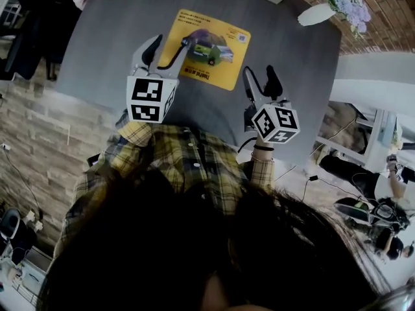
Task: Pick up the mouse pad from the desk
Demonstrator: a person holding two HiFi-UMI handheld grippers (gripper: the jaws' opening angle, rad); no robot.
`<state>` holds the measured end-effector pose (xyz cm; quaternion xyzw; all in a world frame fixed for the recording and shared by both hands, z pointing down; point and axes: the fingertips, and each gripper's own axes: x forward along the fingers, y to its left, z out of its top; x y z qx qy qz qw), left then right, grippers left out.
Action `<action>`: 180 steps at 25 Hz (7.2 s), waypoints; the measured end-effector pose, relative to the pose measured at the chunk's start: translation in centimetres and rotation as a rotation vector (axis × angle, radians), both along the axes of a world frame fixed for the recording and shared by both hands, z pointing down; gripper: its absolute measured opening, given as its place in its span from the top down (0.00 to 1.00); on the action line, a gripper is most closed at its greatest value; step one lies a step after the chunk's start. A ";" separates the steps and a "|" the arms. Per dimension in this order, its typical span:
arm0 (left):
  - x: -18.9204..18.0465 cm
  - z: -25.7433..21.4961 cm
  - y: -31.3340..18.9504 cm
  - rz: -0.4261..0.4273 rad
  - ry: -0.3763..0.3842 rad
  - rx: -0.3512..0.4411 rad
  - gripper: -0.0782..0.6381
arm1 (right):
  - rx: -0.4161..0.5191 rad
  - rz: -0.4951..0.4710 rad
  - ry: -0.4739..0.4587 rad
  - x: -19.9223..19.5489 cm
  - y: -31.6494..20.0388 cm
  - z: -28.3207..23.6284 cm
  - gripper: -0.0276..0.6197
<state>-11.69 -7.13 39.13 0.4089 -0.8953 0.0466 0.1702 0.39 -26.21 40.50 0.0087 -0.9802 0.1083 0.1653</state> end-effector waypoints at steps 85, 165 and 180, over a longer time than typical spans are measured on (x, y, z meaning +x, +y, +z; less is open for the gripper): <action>-8.5 21.7 -2.3 0.083 0.348 -0.363 0.54 | -0.372 0.045 0.352 -6.9 -2.9 15.6 0.51; -8.3 21.6 -2.3 0.098 0.305 -0.353 0.53 | -1.169 -0.342 0.511 -10.5 1.5 17.2 0.58; -8.4 21.6 -2.3 0.095 0.302 -0.352 0.53 | -1.058 -0.303 0.596 -10.5 1.8 19.3 0.93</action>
